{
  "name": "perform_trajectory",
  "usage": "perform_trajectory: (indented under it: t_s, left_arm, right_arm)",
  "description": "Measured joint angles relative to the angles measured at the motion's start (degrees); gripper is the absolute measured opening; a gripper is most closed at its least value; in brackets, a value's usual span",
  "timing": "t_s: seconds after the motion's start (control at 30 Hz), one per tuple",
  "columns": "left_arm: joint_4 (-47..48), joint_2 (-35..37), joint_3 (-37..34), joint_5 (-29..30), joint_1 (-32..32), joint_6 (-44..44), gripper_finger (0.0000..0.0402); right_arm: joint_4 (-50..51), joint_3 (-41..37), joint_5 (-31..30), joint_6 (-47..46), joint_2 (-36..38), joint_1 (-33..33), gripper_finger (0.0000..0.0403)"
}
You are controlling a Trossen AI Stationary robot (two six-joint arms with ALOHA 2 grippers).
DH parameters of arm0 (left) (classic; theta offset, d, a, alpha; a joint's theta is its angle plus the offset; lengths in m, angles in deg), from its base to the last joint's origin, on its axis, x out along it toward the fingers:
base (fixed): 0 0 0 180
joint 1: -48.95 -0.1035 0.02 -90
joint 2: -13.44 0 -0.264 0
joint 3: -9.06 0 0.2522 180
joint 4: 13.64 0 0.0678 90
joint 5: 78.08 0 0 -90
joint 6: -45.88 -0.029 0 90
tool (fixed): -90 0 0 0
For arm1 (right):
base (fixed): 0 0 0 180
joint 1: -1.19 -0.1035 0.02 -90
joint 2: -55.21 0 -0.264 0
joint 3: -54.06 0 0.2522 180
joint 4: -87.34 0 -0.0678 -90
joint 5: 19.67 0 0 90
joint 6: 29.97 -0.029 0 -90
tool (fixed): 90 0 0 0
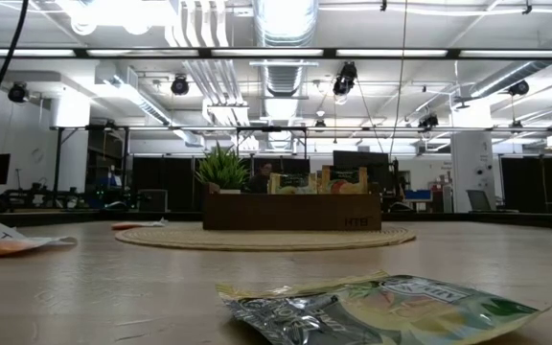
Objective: Pick & Place Tea
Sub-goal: Put the yellow tea bag into the middle section of the wooden organizer
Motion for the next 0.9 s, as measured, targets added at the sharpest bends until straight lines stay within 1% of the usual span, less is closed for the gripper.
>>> perform_trajectory:
  t_s: [0.17, 0.27, 0.37, 0.6, 0.9]
  left_arm:
    - [4.6, 0.1, 0.0, 0.6, -0.5, -0.4, 0.0]
    - [7.8, 0.1, 0.0, 0.6, -1.0, -0.9, 0.0]
    - [11.5, -0.2, 0.0, 2.0, -1.6, -2.0, 0.0]
    - [17.9, -4.1, 0.0, 2.3, -3.8, -5.4, 0.0]
    - [24.4, -11.5, 0.0, 2.8, -6.4, -9.8, 0.0]
  right_arm:
    - [0.1, 0.0, 0.1, -1.5, 1.7, -0.1, 0.0138]
    - [0.6, 0.0, 0.1, -2.6, 3.1, -0.7, 0.0157]
    - [1.7, 0.0, 0.1, -3.5, 4.8, -1.8, 0.0168]
    - [5.2, 0.0, 0.1, -7.2, 8.1, -4.3, 0.017]
    - [8.1, -0.3, 0.0, -7.8, 8.0, -5.0, 0.0152]
